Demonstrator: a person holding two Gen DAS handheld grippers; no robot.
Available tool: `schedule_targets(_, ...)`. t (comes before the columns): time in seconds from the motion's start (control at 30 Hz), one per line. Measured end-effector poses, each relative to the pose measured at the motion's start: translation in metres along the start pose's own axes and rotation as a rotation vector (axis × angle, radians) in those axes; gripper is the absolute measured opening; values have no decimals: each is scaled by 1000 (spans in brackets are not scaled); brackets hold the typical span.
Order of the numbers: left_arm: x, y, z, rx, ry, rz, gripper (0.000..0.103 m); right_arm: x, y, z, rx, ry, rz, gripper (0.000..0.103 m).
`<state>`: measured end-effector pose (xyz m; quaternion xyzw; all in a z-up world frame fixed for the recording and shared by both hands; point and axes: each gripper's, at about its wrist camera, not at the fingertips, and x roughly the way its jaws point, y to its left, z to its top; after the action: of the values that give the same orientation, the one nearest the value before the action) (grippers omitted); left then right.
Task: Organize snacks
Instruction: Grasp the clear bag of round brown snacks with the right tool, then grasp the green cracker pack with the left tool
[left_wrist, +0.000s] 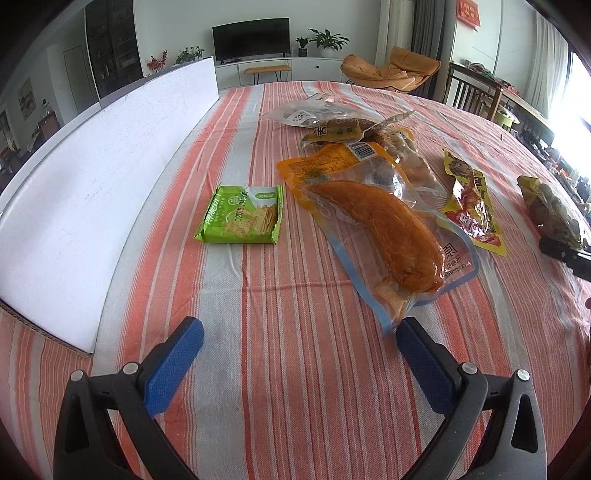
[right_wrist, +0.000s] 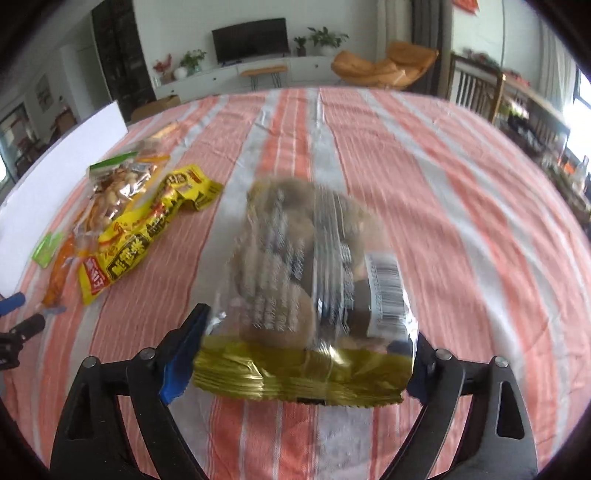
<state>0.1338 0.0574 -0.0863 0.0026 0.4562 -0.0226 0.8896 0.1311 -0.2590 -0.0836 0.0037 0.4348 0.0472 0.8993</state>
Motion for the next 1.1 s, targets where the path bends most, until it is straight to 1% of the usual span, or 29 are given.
schedule_targets(0.1,0,0,0,0,0,0,103,7,9,1,-44,33,-3,99)
schedule_targets(0.13,0,0,0,-1,-1,-1,103,9,12,1,-59,38,-16,99)
schedule_targets(0.2,0,1,1,8,7,-11,103,9,12,1,-58,38,-15,99)
schedule_targets(0.27,0,4,5,27,55,-42,103,9,12,0,-58,37,-14,99)
schedule_targets(0.3,-1,9,8,14,74,-70,103,9,12,0,-58,37,-14,99)
schedule_targets(0.37,-6,22,20,-39,84,-116,103,9,12,0,-57,37,-13,99)
schedule_targets(0.4,-7,27,26,-49,83,-119,103,9,12,0,-57,37,-13,99)
schedule_targets(0.47,0,31,42,-41,102,-81,103,9,12,0,-57,37,-13,99)
schedule_targets(0.57,22,31,62,-3,127,-13,102,9,11,0,-57,37,-13,99)
schedule_targets(0.6,29,32,66,-6,136,-6,99,9,12,0,-57,37,-13,99)
schedule_targets(0.63,37,33,71,-16,146,-8,91,9,11,0,-57,37,-13,99)
schedule_targets(0.67,45,34,76,-28,161,-19,88,9,11,0,-57,37,-13,99)
schedule_targets(0.7,47,32,80,-17,134,-1,79,9,11,0,-57,37,-13,99)
schedule_targets(0.73,46,31,80,-8,117,-4,57,9,11,0,-57,37,-13,99)
schedule_targets(0.77,44,30,83,14,94,5,51,9,11,0,-57,37,-13,99)
schedule_targets(0.83,43,29,83,25,96,-8,51,9,11,0,-56,37,-13,99)
schedule_targets(0.9,39,28,78,54,64,-16,52,9,12,0,-57,37,-13,99)
schedule_targets(0.97,39,32,76,77,15,-20,59,9,12,0,-57,37,-13,99)
schedule_targets(1.0,41,34,77,73,4,-4,78,9,12,0,-57,37,-13,99)
schedule_targets(1.03,45,38,79,60,1,37,100,9,11,0,-57,37,-13,99)
schedule_targets(1.07,50,43,80,40,6,75,103,9,11,0,-57,37,-13,99)
schedule_targets(1.1,52,47,82,11,1,52,103,9,12,0,-57,37,-13,99)
